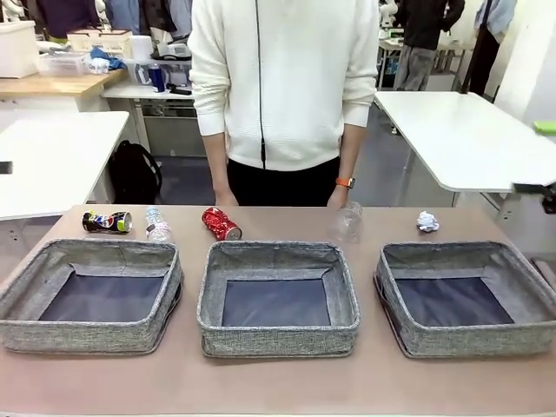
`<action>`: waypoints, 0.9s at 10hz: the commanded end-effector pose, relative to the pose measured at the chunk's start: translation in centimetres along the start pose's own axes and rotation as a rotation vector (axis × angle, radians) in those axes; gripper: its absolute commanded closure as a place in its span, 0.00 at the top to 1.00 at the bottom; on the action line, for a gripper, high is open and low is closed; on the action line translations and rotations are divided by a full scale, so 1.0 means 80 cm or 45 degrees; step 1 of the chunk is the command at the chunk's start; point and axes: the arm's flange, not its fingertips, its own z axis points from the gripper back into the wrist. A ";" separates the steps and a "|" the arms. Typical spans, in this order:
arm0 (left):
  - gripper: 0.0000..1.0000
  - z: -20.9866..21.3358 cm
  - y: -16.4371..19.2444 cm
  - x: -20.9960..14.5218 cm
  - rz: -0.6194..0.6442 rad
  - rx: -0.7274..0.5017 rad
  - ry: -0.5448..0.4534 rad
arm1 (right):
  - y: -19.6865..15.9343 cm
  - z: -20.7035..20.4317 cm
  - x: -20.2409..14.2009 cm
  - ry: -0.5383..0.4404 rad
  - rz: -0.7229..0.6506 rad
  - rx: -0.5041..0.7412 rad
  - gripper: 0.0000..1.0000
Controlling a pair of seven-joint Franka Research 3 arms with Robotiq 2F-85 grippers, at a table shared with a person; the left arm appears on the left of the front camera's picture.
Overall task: Sort the waste into the appropriate baskets.
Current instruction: Pick up the waste item pointed out by the person.
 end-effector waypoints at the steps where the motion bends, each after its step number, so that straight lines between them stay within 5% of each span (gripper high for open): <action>1: 1.00 -0.066 0.007 -0.112 0.089 0.371 0.259 | 0.028 -0.033 -0.014 0.110 0.070 0.003 1.00; 2: 1.00 0.000 0.000 0.000 0.000 0.000 0.000 | 0.028 -0.033 -0.014 0.110 0.070 0.003 1.00; 9: 1.00 0.000 0.000 0.000 0.000 0.000 0.000 | 0.028 -0.033 -0.014 0.110 0.070 0.003 1.00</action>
